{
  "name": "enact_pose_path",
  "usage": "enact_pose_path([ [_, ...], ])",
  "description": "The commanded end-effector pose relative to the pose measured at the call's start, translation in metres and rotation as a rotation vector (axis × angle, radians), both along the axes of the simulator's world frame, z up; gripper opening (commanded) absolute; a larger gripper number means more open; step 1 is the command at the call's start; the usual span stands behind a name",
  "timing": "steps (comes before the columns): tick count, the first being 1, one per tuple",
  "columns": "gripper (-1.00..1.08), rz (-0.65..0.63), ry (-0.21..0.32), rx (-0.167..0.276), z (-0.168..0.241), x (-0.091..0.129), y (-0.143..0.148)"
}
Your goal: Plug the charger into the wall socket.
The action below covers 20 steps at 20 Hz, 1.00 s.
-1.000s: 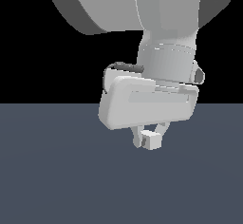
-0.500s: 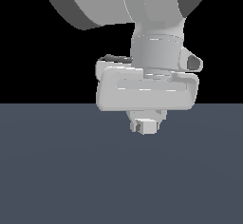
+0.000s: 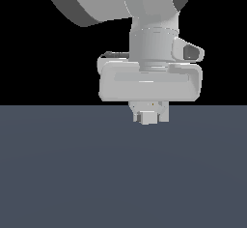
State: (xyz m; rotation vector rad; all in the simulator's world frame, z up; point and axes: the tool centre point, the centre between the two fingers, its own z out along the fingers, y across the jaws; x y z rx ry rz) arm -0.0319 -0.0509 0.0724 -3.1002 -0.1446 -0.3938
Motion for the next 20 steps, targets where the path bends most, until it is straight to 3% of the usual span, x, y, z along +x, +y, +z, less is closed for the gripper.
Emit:
enact_pose_path([
  [1,-1.00,-0.055,0.000,0.000,0.005,0.004,-0.001],
  [11,-1.00,-0.239,0.003,-0.001,0.021,0.016,-0.007],
  [20,-1.00,-0.321,0.006,-0.001,0.027,0.021,-0.011],
])
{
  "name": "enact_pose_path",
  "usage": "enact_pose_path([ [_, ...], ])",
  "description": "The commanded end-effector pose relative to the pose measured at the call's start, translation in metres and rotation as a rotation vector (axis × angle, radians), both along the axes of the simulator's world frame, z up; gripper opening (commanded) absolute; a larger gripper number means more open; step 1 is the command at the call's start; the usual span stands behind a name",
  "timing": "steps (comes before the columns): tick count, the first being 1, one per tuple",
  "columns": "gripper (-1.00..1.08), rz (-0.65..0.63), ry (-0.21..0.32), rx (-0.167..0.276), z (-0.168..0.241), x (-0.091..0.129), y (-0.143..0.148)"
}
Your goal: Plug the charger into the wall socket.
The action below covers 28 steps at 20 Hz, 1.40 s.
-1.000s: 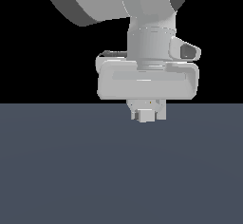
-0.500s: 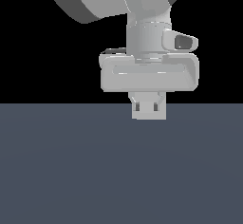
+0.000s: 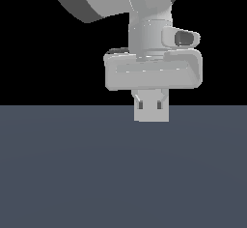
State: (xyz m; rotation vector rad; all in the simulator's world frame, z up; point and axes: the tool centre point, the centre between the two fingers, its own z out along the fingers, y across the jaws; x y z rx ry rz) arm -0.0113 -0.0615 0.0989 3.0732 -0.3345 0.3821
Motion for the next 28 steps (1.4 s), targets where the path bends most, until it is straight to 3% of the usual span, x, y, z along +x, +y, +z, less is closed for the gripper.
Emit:
enact_pose_path([
  [1,-1.00,-0.014,0.001,0.000,0.001,0.001,-0.001],
  [13,-1.00,-0.018,0.001,0.000,0.001,0.005,-0.002],
  [28,-1.00,-0.018,0.001,0.000,0.001,0.048,-0.012],
])
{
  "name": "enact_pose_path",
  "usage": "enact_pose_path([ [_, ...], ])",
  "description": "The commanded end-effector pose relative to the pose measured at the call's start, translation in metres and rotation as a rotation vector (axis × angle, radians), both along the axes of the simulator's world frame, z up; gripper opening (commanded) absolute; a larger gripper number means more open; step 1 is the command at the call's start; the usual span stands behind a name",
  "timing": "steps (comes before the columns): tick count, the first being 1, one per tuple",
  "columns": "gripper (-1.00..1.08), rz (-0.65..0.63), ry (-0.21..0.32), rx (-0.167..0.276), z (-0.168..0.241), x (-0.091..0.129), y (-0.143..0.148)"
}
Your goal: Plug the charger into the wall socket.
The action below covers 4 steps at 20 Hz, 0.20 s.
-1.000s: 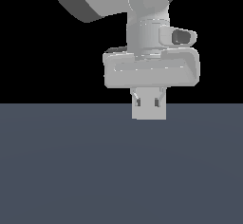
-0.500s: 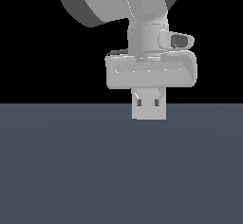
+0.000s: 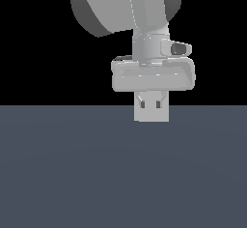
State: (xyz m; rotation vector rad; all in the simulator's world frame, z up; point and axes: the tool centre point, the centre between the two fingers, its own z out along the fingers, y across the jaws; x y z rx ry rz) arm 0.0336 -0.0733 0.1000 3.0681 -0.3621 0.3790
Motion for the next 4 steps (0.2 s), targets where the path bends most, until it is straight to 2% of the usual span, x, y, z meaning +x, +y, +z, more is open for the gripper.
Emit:
enact_pose_path([
  [1,-1.00,0.000,0.000,0.000,0.0000,0.0038,-0.0009],
  [4,-1.00,0.000,0.000,0.000,0.0000,0.0046,-0.0009],
])
